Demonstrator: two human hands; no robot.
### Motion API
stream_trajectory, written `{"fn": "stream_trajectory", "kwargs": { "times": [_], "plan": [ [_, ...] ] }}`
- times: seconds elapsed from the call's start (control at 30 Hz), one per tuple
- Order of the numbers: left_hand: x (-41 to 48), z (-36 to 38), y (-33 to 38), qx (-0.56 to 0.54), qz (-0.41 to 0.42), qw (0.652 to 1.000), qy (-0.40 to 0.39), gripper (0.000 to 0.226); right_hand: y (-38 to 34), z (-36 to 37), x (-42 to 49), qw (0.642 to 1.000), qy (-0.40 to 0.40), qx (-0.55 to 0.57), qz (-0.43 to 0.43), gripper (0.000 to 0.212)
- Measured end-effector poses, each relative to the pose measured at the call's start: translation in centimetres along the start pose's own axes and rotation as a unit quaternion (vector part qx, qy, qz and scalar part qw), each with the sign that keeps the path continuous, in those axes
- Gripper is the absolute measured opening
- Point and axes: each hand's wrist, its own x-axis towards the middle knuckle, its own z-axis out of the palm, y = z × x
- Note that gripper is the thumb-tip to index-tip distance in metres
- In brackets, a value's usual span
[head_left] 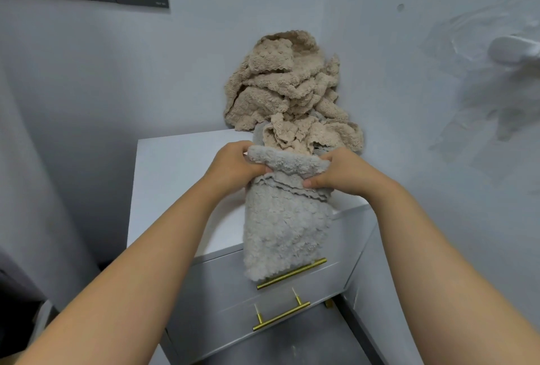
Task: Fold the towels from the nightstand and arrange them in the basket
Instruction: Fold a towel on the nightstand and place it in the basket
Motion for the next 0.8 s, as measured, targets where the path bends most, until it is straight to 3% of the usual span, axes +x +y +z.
{"fn": "stream_trajectory", "kwargs": {
  "times": [0.1, 0.2, 0.33, 0.43, 0.53, 0.6, 0.7, 0.8],
  "plan": [
    [0.4, -0.5, -0.3, -0.012, 0.011, 0.999, 0.035, 0.019, -0.3, 0.1, -0.1, 0.994, 0.025, 0.104, -0.022, 0.022],
    [0.5, -1.3, -0.8, -0.034, -0.030, 0.997, -0.058, 0.019, -0.3, 0.5, -0.1, 0.992, 0.026, 0.120, -0.039, 0.009],
    [0.5, -1.9, -1.6, -0.024, -0.037, 0.995, -0.091, 0.021, -0.1, 1.0, 0.0, 0.993, 0.022, 0.112, -0.039, 0.016],
    [0.8, -1.5, -1.9, 0.006, 0.001, 1.000, -0.003, 0.021, 0.1, 1.5, 0.6, 0.992, 0.075, 0.081, -0.063, 0.018],
    [0.8, -0.7, -1.5, 0.073, 0.049, 0.991, 0.105, 0.021, -0.1, 2.2, 1.0, 0.979, 0.180, 0.035, -0.090, 0.011],
    [0.7, -0.4, -1.5, 0.102, 0.073, 0.983, 0.133, 0.020, -0.4, 2.6, 1.1, 0.971, 0.214, 0.032, -0.098, 0.020],
    [0.6, -0.1, -2.3, 0.135, 0.082, 0.981, 0.115, 0.015, -0.3, 2.8, 1.3, 0.976, 0.189, 0.021, -0.109, 0.035],
    [0.7, -0.2, -2.9, 0.127, 0.069, 0.984, 0.103, 0.018, 0.0, 2.9, 1.6, 0.979, 0.165, -0.008, -0.116, 0.024]
  ]
}}
